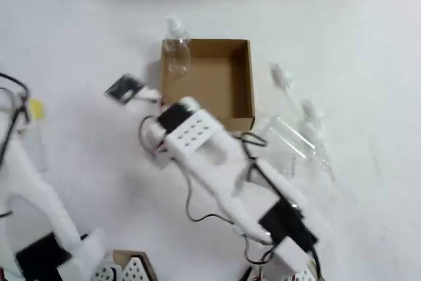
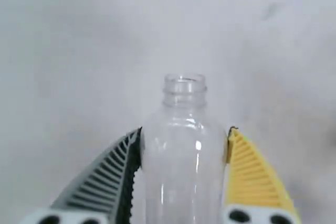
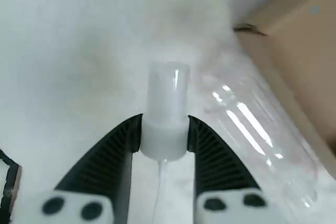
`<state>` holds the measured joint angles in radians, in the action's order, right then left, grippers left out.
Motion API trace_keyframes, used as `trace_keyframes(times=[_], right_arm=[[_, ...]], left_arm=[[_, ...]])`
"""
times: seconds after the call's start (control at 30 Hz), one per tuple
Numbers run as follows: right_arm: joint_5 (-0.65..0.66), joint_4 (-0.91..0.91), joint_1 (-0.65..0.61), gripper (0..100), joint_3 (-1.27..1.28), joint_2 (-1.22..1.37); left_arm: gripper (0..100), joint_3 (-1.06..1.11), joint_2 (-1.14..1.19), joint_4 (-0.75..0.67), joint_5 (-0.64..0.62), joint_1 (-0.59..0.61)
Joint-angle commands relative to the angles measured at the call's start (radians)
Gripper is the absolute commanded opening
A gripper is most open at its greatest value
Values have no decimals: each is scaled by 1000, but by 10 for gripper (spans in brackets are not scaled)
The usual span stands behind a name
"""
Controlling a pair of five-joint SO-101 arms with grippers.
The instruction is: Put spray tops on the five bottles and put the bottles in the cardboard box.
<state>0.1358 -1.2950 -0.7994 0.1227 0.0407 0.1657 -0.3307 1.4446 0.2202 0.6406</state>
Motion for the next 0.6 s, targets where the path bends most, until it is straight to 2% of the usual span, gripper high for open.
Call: trace_keyframes(times=[0.0,0.13,0.3,0.57], right_arm=[[-11,-76,137,16,-40,-214],[-11,-153,239,16,-40,-403],[-3,-200,348,16,-40,-619],[-3,-70,377,18,-40,-857]], left_arm=[[20,98,-193,-25,-137,-209],[20,290,-358,-126,-241,-381],[20,554,-581,-324,-259,-556],[20,957,-1035,-606,-264,-740]])
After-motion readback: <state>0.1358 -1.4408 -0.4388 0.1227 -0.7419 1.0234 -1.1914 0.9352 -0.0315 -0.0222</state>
